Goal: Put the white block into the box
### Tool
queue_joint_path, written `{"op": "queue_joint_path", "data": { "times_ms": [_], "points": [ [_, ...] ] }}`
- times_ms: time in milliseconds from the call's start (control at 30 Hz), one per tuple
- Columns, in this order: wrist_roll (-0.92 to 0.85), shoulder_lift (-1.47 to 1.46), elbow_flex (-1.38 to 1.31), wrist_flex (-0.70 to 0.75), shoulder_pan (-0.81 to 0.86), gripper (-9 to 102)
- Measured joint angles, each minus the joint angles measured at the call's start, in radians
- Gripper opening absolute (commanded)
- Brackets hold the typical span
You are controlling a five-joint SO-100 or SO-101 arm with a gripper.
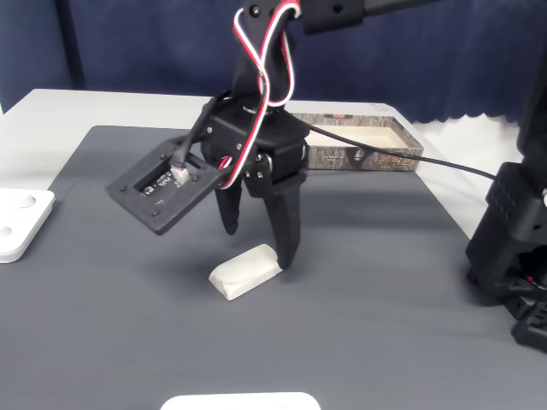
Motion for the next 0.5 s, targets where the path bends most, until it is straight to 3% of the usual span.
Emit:
{"op": "queue_joint_path", "data": {
  "times_ms": [500],
  "points": [
    [0.000,-0.104,-0.066,0.000,0.000,33]
  ]
}}
